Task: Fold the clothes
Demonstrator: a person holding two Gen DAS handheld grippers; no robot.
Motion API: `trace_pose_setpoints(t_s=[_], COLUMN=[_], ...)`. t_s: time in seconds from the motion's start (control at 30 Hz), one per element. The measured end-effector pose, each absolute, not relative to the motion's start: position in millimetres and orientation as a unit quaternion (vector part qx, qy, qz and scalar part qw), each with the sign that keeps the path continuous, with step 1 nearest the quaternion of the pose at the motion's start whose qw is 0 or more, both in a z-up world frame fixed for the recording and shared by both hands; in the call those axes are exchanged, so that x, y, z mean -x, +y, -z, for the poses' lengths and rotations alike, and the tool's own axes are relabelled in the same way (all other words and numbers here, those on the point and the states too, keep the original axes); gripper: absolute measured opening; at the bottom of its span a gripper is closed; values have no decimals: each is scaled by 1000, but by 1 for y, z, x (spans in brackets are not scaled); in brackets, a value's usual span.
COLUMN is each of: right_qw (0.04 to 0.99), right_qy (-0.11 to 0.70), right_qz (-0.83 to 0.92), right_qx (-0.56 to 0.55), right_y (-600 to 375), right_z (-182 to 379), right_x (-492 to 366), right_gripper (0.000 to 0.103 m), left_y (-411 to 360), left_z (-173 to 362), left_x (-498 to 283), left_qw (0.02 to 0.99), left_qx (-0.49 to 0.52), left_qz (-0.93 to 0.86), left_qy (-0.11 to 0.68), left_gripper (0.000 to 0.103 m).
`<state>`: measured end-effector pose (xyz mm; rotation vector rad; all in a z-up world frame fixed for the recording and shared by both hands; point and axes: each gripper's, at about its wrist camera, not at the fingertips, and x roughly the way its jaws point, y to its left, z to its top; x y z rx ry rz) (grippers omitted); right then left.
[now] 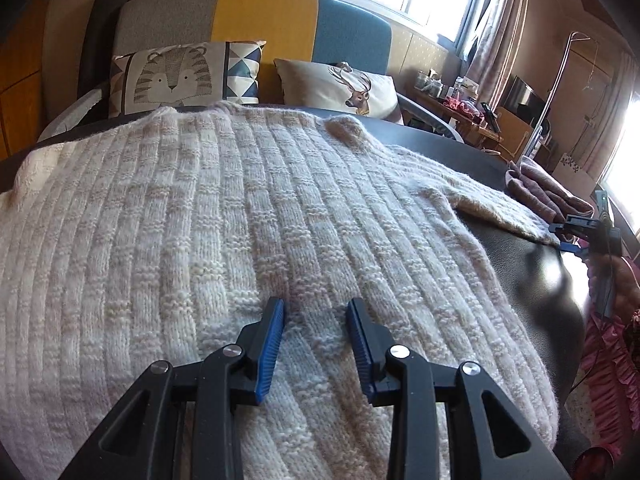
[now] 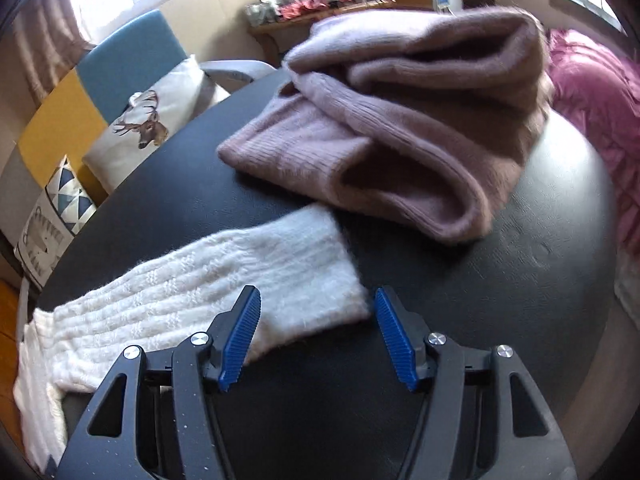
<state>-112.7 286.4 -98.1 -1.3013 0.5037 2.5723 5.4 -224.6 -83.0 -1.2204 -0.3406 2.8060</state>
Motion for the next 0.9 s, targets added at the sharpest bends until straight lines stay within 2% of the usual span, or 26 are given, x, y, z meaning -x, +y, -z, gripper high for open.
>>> trace_pose_setpoints(t_s=[0.07, 0.1, 0.13, 0.33, 0.57, 0.73, 0.9], right_qw=[108, 102, 91, 59, -17, -101, -195], right_qy=[163, 163, 166, 204, 246, 261, 233], right_qz=[-875, -875, -874, -874, -887, -891, -882], right_qx=[443, 444, 447, 438, 390, 357, 360], right_y=[284, 283, 283, 281, 245, 186, 96], right_z=[101, 102, 102, 89, 30, -21, -46], right_x=[119, 121, 123, 120, 117, 132, 142], right_gripper=[52, 29, 16, 14, 14, 14, 14], left_y=[-225, -225, -225, -225, -224, -226, -236], left_z=[83, 83, 83, 84, 82, 77, 69], left_x=[-5, -5, -5, -7, -7, -7, -4], left_qw=[32, 32, 33, 33, 29, 12, 9], left_qx=[396, 396, 396, 395, 397, 408, 421], left_qz=[-911, -911, -911, -911, -909, -902, -888], left_qy=[-111, -111, -112, -118, -119, -137, -184], left_gripper=[33, 33, 33, 33, 33, 33, 33])
